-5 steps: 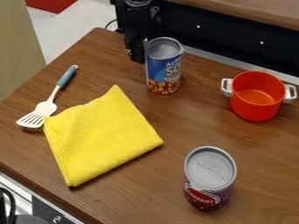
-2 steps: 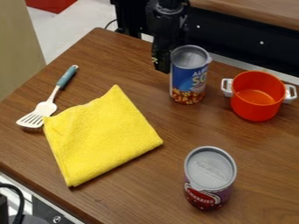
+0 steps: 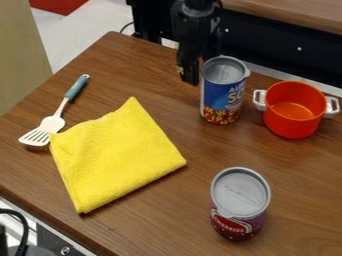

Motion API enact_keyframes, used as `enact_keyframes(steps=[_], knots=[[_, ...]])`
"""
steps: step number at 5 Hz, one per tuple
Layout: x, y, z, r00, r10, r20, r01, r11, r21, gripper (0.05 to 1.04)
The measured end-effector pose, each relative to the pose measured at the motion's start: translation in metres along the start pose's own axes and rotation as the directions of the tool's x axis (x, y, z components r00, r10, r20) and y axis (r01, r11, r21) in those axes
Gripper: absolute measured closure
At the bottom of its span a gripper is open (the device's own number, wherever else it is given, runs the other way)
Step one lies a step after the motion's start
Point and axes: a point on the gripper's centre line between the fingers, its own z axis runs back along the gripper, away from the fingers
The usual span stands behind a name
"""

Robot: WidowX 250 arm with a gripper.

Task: Move can next to red pot

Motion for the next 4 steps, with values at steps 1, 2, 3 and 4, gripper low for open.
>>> enact_keyframes(steps=[1,2,3,4], knots=[[0.027,0.002,0.016,0.996,-0.054,0.077,0.059,0.996,-0.062,0.087],[0.049,0.007,0.017,0.997,-0.027,0.073,0.032,0.997,-0.071,0.087],[0.074,0.007,0.029,0.989,-0.129,0.069,0.133,0.990,-0.049,0.087],[0.100,0.019,0.001,0.930,-0.367,0.029,0.366,0.930,0.035,0.087]])
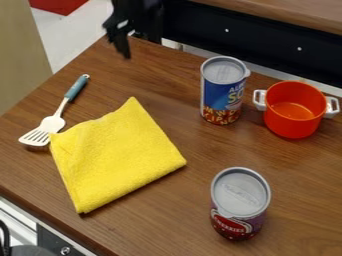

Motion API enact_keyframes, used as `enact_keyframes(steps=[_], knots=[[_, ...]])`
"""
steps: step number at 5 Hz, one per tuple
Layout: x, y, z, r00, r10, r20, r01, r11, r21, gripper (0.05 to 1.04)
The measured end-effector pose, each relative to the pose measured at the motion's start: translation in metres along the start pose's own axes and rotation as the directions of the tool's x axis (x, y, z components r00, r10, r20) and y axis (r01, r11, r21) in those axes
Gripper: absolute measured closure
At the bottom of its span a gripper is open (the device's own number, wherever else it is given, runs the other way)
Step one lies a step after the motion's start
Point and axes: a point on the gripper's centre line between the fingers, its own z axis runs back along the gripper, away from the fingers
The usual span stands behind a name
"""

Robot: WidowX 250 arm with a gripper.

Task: Move can next to red pot

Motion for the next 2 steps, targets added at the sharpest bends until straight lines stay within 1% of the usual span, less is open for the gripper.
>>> enact_keyframes(steps=[1,2], knots=[[0.022,0.012,-0.007,0.970,-0.241,-0.004,0.242,0.970,0.019,0.087],[0.014,0.046,-0.021,0.883,-0.469,-0.024,0.469,0.883,-0.019,0.087]])
